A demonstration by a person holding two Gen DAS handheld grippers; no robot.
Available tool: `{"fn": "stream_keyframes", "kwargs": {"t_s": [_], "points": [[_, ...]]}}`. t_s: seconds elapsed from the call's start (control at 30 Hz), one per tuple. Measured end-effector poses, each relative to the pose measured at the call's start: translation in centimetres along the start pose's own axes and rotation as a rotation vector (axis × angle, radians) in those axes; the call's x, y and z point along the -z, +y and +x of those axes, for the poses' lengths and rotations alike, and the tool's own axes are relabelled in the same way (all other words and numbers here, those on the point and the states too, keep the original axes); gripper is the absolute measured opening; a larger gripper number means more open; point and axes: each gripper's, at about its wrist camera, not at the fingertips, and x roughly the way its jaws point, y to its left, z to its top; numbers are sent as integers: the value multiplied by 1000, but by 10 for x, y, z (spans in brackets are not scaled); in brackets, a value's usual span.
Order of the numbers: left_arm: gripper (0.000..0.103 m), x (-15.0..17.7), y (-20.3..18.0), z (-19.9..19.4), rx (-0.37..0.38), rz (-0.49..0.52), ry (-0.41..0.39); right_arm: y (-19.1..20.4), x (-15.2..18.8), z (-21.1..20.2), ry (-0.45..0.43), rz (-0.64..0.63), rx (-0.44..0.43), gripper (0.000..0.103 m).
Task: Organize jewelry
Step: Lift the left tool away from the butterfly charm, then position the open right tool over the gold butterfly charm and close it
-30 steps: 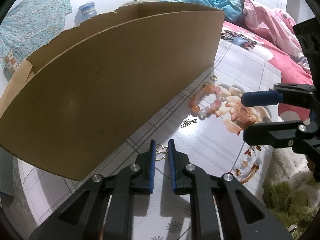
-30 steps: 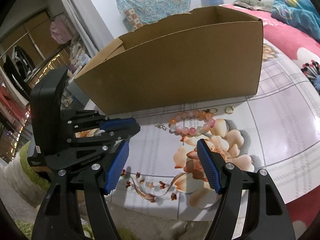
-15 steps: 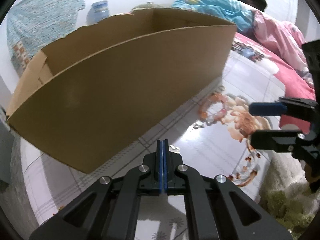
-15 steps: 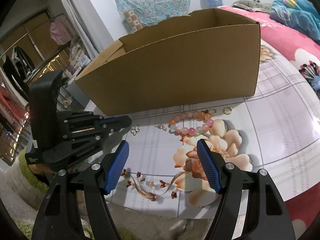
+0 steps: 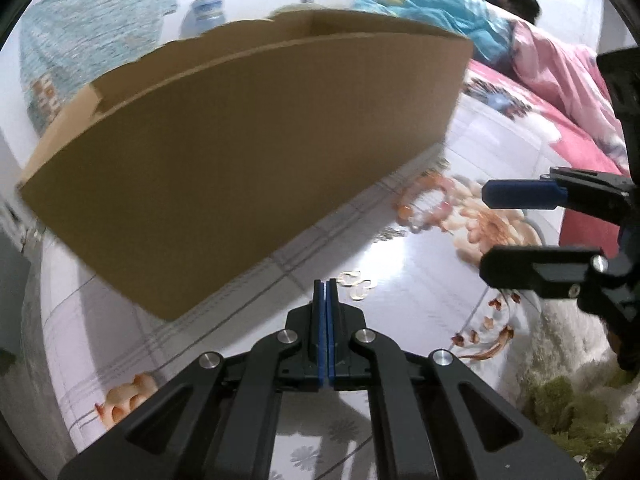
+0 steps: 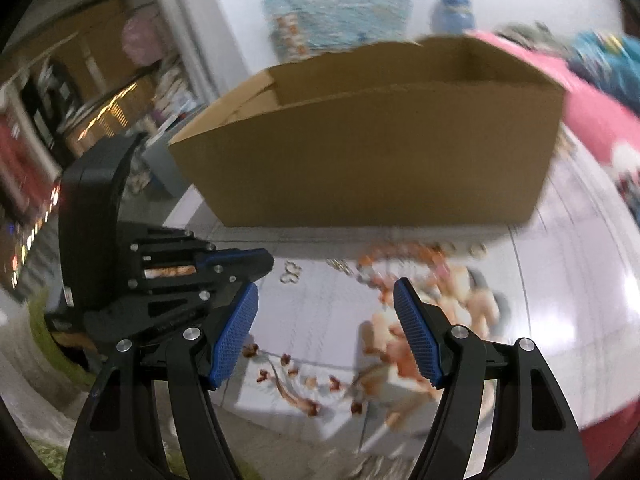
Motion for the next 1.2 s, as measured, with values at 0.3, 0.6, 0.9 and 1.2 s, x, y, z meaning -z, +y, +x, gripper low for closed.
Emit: {"fn": "stream_keyframes", "kwargs": {"t_s": [0.3, 0.6, 0.9, 1.2], "points": [[1, 15, 31, -17, -65, -152, -26, 31, -17, 38, 47, -157, 1, 56], [1, 19, 33, -15, -50, -155, -30, 39, -15, 65, 105, -233, 56, 32], [1, 20, 36, -12, -37, -156, -29, 43, -8, 71, 109, -276, 99, 14], [1, 21, 37, -12, -39, -158, -29, 41, -9, 70, 107, -264, 89, 12]]}}
